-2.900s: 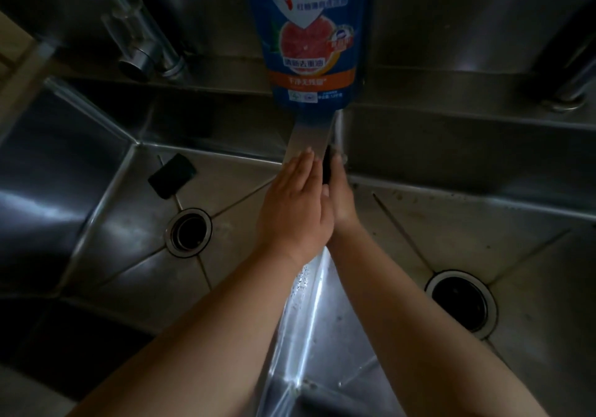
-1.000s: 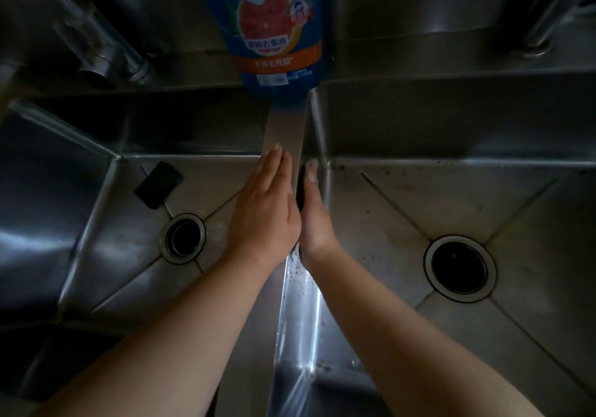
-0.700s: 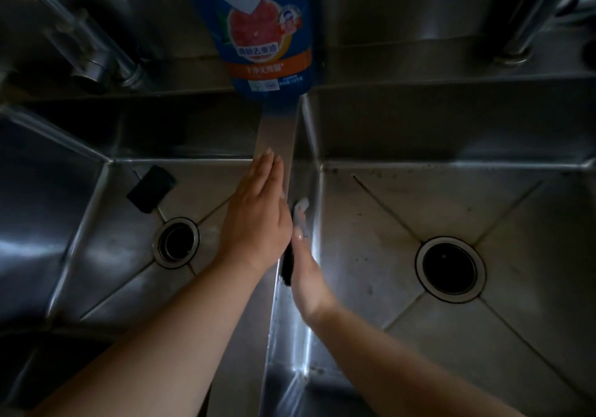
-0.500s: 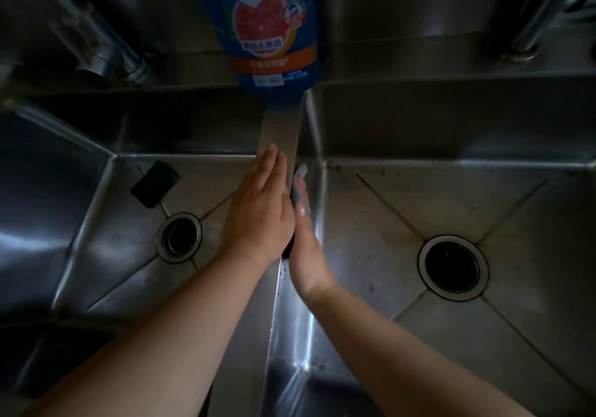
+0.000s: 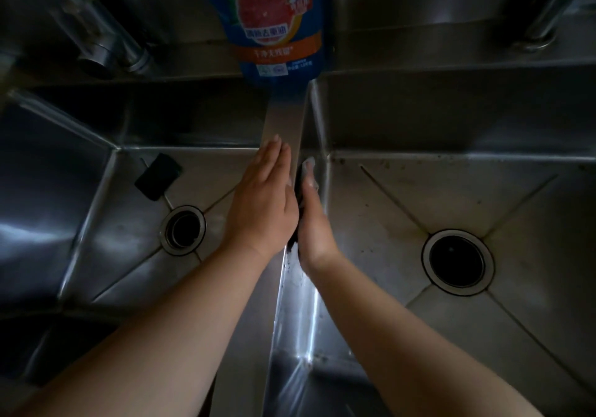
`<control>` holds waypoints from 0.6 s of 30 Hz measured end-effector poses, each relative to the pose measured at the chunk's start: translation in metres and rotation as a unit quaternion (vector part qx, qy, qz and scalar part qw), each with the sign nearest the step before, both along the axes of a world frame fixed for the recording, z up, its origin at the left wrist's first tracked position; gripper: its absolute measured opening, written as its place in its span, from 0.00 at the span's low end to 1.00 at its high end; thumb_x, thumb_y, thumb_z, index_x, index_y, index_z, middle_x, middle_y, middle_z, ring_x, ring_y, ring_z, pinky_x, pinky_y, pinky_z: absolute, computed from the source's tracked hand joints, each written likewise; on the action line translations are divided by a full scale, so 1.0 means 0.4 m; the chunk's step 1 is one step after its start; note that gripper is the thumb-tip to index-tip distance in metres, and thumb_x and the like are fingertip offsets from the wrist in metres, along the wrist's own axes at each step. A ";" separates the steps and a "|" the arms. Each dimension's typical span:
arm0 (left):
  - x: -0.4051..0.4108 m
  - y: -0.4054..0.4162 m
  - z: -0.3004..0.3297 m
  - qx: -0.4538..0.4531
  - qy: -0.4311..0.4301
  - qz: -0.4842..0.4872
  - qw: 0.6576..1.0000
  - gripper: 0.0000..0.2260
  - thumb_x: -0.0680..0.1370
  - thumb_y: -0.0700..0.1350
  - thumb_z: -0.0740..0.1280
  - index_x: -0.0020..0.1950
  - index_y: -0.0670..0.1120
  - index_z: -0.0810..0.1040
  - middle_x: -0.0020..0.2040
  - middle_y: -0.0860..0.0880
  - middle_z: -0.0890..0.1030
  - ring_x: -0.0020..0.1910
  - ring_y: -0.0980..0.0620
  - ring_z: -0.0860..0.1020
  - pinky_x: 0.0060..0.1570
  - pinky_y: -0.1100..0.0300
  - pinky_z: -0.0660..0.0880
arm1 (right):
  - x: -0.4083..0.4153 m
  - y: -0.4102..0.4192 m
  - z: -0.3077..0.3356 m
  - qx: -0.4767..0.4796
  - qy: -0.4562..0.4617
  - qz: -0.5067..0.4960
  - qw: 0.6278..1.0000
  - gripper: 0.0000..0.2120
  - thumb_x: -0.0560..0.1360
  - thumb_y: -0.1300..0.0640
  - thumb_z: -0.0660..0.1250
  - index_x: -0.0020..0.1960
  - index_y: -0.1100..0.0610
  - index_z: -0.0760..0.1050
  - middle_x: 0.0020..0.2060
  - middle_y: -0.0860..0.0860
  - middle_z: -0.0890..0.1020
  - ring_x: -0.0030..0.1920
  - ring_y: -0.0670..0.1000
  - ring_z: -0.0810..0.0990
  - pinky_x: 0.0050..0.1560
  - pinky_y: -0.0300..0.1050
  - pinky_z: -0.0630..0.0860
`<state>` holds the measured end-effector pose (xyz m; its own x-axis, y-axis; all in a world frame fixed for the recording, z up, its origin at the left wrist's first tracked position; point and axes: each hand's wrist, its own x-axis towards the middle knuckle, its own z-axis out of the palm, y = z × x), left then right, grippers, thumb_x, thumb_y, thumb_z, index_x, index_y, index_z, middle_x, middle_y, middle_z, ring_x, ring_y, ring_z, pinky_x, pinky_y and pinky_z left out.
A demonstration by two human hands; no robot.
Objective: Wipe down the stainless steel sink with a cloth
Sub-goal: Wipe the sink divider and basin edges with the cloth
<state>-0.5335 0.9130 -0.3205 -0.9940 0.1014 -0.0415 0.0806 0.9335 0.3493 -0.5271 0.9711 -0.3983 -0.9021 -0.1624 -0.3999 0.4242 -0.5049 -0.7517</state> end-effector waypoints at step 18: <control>-0.003 -0.001 0.001 0.009 0.008 -0.013 1.000 0.21 0.79 0.38 0.53 0.72 0.39 0.57 0.75 0.43 0.54 0.75 0.48 0.52 0.66 0.70 0.42 | -0.033 0.017 -0.131 0.077 -0.171 0.066 0.980 0.31 0.78 0.36 0.47 0.72 0.54 0.64 0.69 0.53 0.69 0.65 0.49 0.70 0.67 0.48 0.66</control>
<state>-0.5345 0.9124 -0.3203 -0.9915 0.1283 -0.0233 0.1111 0.9247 0.3642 -0.5403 0.9780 -0.4506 -0.6863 -0.1833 -0.7039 0.7187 -0.3199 -0.6174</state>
